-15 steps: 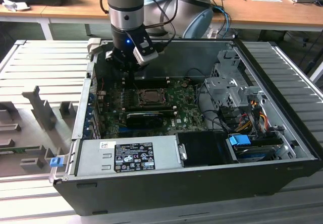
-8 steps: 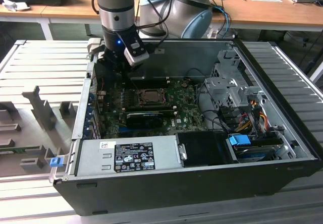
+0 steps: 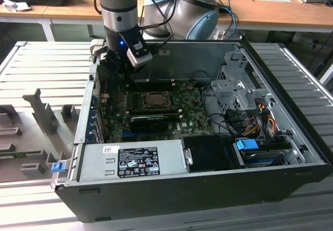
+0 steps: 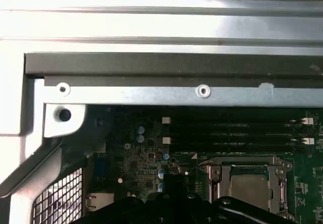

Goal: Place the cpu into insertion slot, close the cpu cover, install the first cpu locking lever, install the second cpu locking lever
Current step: 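Install the first cpu locking lever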

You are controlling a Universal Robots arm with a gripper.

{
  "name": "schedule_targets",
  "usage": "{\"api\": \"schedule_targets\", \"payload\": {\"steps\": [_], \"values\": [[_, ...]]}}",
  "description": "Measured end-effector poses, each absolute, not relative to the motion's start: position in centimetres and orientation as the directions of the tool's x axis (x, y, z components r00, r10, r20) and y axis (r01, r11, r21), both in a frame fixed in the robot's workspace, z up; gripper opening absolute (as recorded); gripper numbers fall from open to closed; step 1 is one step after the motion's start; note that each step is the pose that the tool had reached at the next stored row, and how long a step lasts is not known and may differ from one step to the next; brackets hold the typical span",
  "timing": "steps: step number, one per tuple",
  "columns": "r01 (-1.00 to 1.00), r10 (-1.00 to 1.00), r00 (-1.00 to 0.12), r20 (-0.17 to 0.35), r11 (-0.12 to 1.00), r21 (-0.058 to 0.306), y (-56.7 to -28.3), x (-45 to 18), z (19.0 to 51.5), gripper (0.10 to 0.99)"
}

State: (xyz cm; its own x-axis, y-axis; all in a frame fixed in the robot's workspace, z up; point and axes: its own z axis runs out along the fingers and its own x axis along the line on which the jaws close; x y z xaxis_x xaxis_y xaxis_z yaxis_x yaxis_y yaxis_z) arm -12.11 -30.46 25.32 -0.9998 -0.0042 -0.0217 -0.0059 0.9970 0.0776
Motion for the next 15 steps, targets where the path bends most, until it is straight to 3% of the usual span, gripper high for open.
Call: {"api": "schedule_targets", "payload": {"steps": [15], "values": [[-0.006, -0.004, -1.0, -0.022, 0.997, 0.078, -29.7, -9.9, 25.2, 0.106]]}}
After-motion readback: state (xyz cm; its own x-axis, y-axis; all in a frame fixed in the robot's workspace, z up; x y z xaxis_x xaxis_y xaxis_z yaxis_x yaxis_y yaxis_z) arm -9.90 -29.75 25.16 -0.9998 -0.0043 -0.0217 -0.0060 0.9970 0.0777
